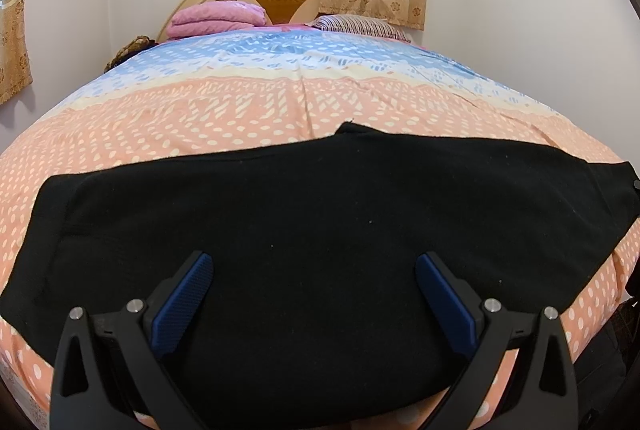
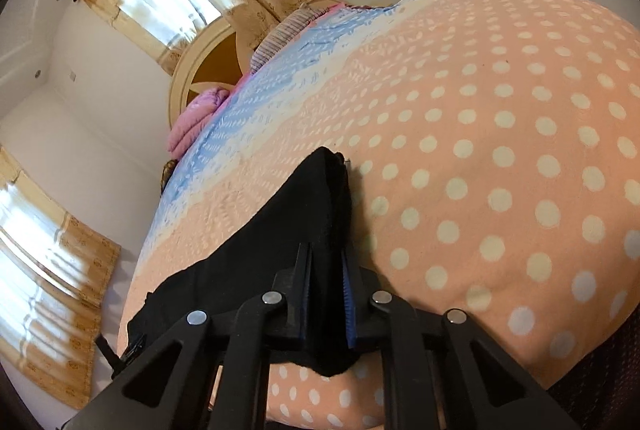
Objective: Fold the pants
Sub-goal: 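Grasp the leg ends with the right gripper and lift them up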
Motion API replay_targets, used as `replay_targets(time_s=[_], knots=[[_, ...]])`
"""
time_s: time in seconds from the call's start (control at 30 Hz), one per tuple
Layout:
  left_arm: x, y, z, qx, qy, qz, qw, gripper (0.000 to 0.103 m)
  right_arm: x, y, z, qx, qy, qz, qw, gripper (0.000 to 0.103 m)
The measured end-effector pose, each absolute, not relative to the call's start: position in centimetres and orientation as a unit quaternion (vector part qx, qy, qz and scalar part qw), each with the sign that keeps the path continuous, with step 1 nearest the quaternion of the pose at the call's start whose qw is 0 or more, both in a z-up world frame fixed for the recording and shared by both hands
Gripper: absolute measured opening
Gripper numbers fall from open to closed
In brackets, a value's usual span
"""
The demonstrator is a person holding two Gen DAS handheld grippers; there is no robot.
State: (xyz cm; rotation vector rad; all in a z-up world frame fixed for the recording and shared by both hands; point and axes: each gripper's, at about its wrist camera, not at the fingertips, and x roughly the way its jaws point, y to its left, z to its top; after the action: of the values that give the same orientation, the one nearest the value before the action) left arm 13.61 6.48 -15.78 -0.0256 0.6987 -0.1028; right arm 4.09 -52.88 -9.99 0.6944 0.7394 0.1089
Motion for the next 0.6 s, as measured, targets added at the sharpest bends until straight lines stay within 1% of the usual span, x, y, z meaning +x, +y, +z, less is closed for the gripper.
replay_targets(time_s=[0.17,0.37,0.6], knots=[[13.5,6.4,-15.7,-0.012,0.341,-0.050,0.939,0.103,3.6,-52.0,-9.0,0.334,0.337,0.045,0.879,0.012],[13.5,6.4,-15.7,-0.013,0.342,-0.050,0.938,0.103,2.9,-48.7,-5.3,0.311,0.313,0.061,0.895,0.012],[13.5,6.3,-15.7,-0.013,0.342,-0.051,0.938,0.103,3.0,-43.8,-1.7,0.278,0.304,0.094,0.906,0.012]])
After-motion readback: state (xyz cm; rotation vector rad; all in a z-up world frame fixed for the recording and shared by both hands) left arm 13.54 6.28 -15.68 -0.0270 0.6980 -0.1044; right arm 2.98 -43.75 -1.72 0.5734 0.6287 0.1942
